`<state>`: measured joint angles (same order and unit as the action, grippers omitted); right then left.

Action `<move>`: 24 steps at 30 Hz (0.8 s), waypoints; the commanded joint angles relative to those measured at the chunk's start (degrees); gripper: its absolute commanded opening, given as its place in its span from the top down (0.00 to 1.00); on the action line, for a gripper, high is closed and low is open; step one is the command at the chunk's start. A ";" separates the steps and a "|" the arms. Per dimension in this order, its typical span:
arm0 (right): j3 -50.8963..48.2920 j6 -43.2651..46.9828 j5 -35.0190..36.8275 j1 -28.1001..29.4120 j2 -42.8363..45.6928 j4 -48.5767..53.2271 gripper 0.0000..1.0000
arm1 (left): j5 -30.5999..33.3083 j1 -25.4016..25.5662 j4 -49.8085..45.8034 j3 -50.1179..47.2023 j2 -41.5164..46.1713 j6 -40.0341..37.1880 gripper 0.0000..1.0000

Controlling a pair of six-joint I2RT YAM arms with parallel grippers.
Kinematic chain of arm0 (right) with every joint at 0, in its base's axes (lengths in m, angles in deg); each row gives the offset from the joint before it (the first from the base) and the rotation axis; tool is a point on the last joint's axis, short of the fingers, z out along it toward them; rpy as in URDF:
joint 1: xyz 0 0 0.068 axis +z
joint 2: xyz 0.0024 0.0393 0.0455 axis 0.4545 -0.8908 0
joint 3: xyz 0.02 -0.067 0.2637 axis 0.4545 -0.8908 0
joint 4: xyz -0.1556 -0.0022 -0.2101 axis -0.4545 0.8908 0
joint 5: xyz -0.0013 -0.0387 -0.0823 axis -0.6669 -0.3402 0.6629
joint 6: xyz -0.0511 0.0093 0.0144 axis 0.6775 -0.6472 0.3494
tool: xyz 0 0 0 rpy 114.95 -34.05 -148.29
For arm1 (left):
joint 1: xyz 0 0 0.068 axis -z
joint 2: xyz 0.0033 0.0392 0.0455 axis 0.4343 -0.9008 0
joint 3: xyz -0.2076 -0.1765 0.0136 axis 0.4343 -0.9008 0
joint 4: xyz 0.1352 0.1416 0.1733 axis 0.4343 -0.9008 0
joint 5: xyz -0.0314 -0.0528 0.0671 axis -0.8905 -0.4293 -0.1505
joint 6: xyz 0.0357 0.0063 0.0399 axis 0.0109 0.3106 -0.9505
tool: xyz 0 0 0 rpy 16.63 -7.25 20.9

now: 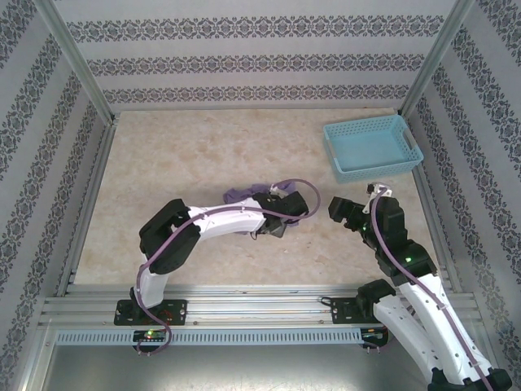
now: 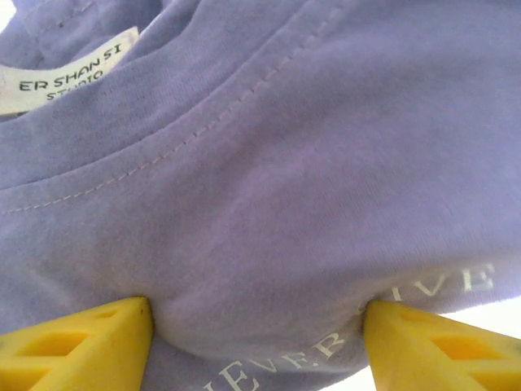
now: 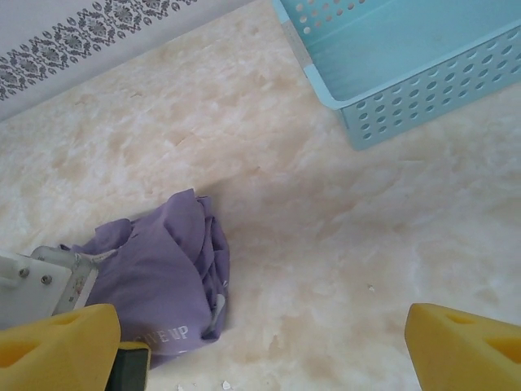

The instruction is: Fold the inside-out t-shirt

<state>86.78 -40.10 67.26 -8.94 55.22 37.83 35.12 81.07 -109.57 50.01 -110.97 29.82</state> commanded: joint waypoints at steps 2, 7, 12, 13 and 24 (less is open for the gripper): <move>0.33 0.55 1.47 -0.50 -0.39 0.75 0.09 | -0.23 -5.38 0.95 -4.34 3.18 -11.81 0.25; -0.31 -0.22 1.48 -0.56 -0.16 0.99 0.08 | -4.77 -17.76 4.35 -8.42 8.53 -18.61 0.20; -0.90 -1.23 0.62 -0.64 0.04 0.80 0.08 | -7.72 -29.67 7.03 -7.29 10.95 -21.26 0.18; -0.77 -1.27 0.40 -0.63 -0.04 0.92 0.08 | -7.45 -31.16 6.47 -6.45 11.34 -21.32 0.18; -1.66 -1.67 -0.55 -0.76 -0.66 -0.25 0.07 | -8.96 -30.46 4.58 -11.43 22.25 2.52 0.11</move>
<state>86.15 -40.40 67.28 -8.94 54.67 38.81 28.41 49.77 -105.53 42.06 -90.12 22.56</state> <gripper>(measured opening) 0.933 0.884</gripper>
